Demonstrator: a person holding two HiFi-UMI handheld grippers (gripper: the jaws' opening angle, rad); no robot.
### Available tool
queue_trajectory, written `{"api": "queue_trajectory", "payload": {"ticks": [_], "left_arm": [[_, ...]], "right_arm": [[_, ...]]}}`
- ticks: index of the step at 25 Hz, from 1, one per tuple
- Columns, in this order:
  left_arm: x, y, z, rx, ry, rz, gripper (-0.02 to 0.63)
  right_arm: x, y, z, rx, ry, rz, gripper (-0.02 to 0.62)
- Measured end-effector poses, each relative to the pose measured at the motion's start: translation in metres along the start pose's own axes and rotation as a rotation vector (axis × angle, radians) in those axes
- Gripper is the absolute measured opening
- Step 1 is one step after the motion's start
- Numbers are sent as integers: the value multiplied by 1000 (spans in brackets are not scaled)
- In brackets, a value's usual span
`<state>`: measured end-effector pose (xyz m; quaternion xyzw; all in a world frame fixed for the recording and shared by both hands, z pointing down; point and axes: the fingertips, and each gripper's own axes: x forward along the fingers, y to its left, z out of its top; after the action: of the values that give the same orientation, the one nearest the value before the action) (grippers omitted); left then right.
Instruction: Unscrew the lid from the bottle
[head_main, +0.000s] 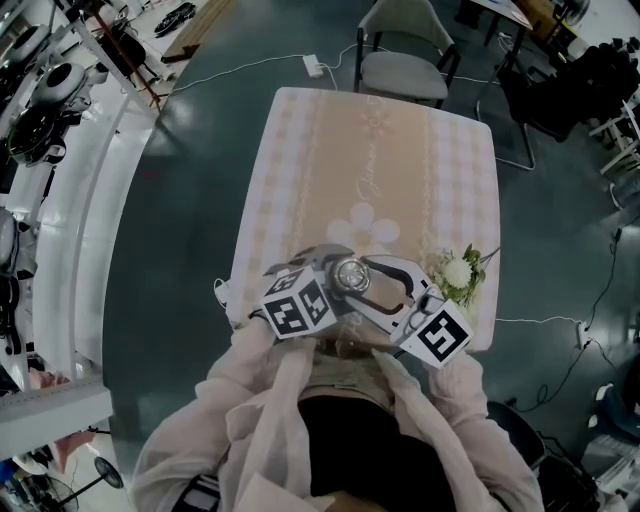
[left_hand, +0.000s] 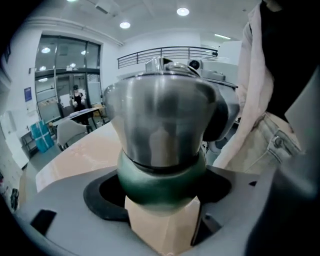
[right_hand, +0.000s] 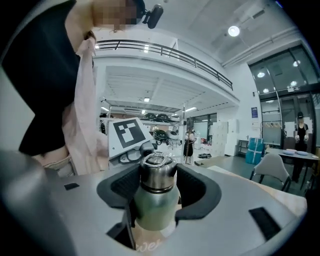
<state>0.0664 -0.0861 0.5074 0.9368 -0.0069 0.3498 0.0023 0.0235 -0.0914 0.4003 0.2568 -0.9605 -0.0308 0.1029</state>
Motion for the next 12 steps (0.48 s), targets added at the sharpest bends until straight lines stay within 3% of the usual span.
{"api": "queue_trajectory", "payload": {"ticks": [4, 8, 12], "left_arm": [[-4, -13, -1, 97, 3, -79, 396], [-11, -28, -4, 220, 16, -186, 396], [-16, -31, -2, 255, 10, -224, 396]], "right_arm": [[-5, 13, -4, -78, 65, 114, 242], [-8, 26, -3, -89, 91, 239, 242], [-8, 28, 0, -91, 94, 257, 245]]}}
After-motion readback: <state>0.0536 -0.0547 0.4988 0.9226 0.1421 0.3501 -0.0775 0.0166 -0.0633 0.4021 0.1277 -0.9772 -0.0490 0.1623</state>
